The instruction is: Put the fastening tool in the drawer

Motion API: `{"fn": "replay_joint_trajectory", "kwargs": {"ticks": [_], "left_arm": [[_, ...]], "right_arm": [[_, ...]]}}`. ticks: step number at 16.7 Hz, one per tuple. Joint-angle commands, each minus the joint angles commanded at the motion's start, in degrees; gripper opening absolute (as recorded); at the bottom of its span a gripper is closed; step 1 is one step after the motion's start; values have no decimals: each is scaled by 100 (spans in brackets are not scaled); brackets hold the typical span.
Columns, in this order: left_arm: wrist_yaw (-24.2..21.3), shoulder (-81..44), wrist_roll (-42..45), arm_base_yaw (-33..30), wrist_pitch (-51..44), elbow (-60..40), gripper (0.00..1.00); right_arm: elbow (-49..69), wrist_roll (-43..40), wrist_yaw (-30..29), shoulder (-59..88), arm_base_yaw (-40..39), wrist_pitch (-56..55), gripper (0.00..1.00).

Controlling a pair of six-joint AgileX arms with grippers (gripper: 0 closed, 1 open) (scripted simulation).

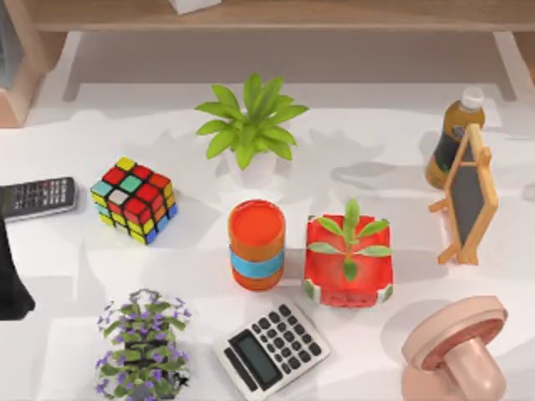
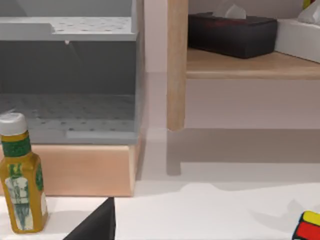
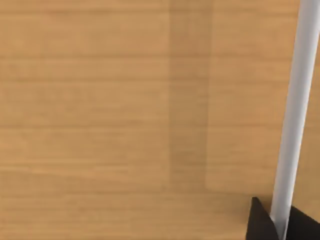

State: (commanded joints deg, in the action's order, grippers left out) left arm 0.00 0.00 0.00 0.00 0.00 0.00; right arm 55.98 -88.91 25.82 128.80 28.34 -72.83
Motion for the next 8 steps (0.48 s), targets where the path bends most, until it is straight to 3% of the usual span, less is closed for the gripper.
{"fn": "replay_joint_trajectory", "kwargs": {"ticks": [4, 8], "left_arm": [[0, 0, 0, 0, 0, 0, 100], [0, 0, 0, 0, 0, 0, 100]], "right_arm": [[210, -10, -48, 123, -14, 132, 0], [1138, 32, -256, 519, -200, 609, 0]]}}
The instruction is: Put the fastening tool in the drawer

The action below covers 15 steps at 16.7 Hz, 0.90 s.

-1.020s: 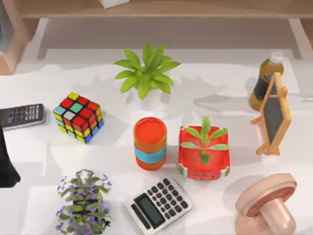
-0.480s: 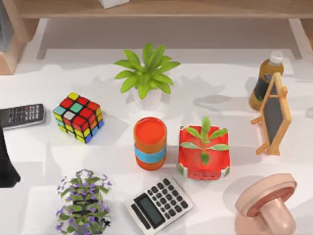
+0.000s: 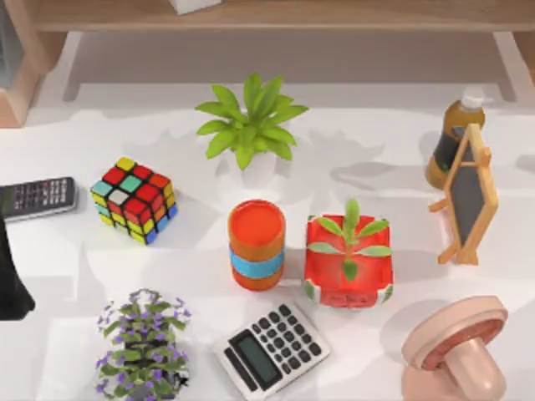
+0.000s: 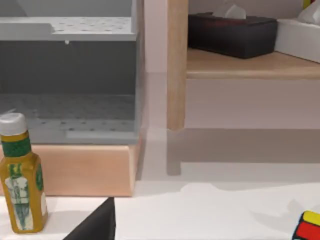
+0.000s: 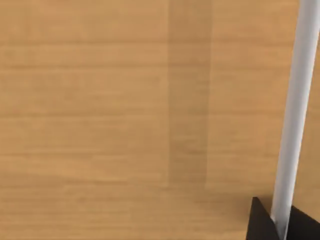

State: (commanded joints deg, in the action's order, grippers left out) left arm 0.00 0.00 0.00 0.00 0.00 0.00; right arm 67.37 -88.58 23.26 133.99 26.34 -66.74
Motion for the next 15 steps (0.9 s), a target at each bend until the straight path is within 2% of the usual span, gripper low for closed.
{"fn": "replay_joint_trajectory", "kwargs": {"ticks": [3, 7, 15], "left_arm": [[0, 0, 0, 0, 0, 0, 100], [0, 0, 0, 0, 0, 0, 100], [0, 0, 0, 0, 0, 0, 100]], "right_arm": [[437, -23, -108, 188, -123, 273, 0], [460, -28, -115, 196, -131, 291, 0], [460, -28, -115, 196, -131, 291, 60]]}}
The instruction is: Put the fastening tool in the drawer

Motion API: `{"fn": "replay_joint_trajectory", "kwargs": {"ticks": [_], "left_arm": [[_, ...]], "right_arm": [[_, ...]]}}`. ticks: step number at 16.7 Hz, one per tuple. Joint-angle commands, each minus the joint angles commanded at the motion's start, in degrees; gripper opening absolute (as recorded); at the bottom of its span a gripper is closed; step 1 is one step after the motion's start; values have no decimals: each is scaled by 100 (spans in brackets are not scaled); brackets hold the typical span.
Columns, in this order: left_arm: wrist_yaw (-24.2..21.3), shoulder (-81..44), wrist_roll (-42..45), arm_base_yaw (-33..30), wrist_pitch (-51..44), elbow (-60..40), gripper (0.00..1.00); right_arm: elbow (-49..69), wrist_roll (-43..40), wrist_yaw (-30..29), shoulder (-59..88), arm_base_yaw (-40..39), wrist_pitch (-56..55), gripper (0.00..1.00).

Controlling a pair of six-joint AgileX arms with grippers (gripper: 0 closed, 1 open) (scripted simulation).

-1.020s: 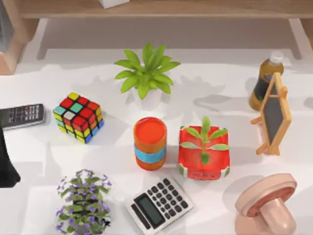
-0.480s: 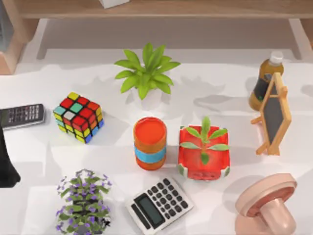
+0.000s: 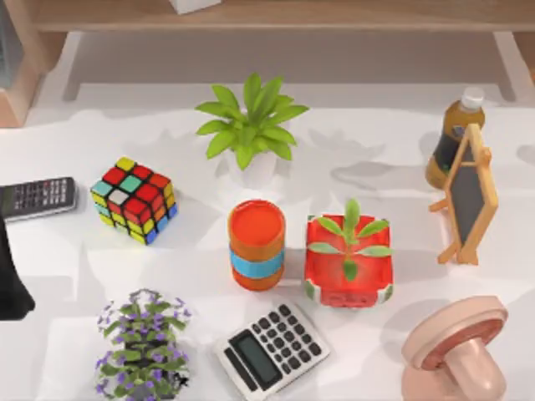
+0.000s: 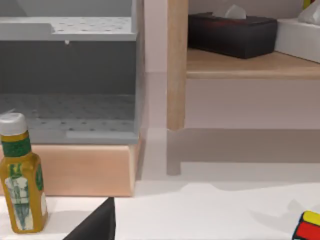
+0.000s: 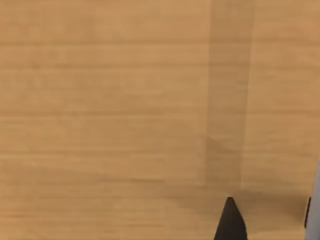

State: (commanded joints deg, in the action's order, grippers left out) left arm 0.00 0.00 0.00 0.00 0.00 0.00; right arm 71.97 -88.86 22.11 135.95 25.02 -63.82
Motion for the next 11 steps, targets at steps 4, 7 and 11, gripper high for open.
{"fn": "replay_joint_trajectory", "kwargs": {"ticks": [4, 7, 11], "left_arm": [[0, 0, 0, 0, 0, 0, 100], [0, 0, 0, 0, 0, 0, 100], [0, 0, 0, 0, 0, 0, 100]], "right_arm": [[0, 0, 0, 0, 0, 0, 90], [0, 0, 0, 0, 0, 0, 100], [0, 0, 0, 0, 0, 0, 100]]}}
